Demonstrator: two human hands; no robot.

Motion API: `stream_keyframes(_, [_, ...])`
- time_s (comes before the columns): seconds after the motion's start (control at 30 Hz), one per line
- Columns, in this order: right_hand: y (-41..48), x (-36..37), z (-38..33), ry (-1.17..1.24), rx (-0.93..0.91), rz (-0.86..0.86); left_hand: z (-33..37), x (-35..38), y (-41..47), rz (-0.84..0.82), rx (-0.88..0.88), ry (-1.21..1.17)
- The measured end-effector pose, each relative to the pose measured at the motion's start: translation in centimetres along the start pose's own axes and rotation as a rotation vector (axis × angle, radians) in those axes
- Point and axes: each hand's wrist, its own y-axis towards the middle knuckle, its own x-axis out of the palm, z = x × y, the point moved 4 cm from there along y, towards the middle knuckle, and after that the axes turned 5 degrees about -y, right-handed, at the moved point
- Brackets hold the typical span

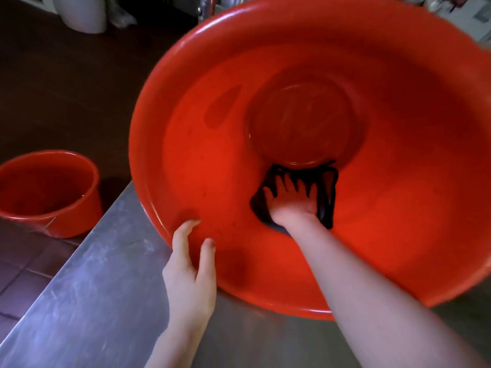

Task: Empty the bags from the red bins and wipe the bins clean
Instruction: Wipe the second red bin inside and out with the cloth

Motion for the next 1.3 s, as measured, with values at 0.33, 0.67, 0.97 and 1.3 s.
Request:
stream_keyframes(0.33, [-11.9, 1.2, -6.8, 0.271, -0.354, 0.203, 0.2, -0.4, 0.3, -0.013, -0.002, -0.057])
stream_keyframes(0.67, [-2.5, 0.2, -4.8, 0.306, -0.026, 0.034, -0.7, 0.0, -0.2, -0.025, 0.027, -0.009])
stream_keyframes(0.97, [-11.1, 0.7, -5.7, 0.258, -0.358, 0.192, 1.8, -1.1, 1.1, -0.073, 0.089, 0.075])
stream_keyframes(1.3, [-10.1, 3.8, 5.9, -0.121, -0.104, 0.139, 1.7, 2.2, 1.3, -0.271, 0.236, 0.245])
